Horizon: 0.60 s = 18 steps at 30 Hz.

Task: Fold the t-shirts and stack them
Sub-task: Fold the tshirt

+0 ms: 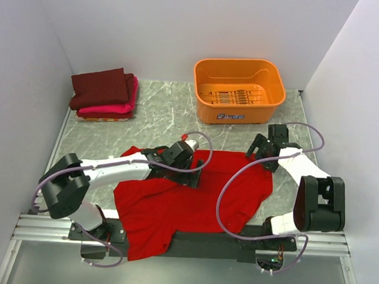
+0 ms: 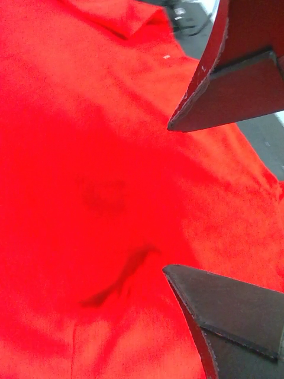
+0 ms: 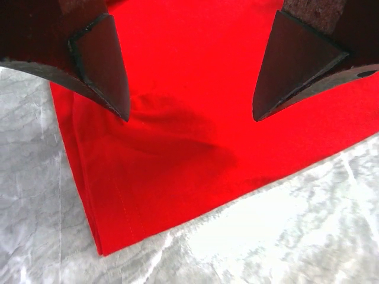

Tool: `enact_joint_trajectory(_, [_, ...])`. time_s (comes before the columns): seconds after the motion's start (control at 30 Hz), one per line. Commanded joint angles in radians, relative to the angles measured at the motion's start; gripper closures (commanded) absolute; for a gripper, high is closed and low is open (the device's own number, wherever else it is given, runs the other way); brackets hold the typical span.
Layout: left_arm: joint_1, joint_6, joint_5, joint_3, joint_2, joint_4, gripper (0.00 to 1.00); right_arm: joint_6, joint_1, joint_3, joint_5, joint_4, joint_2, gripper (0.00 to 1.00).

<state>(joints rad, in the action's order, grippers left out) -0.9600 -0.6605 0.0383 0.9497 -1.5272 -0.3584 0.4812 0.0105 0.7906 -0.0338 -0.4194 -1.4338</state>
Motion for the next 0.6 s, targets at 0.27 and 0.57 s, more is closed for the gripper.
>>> enact_joint_trajectory(0.27, [0.36,-0.122,-0.186,-0.064,0.121,0.002,0.01,-0.001,-0.038,-0.004,0.032,0.048,0.018,0.1])
enact_joint_trajectory(0.57, [0.515,-0.08,-0.12,-0.051,-0.068,0.11,0.01,-0.019,-0.06,0.039,0.017,0.123,-0.128,0.1])
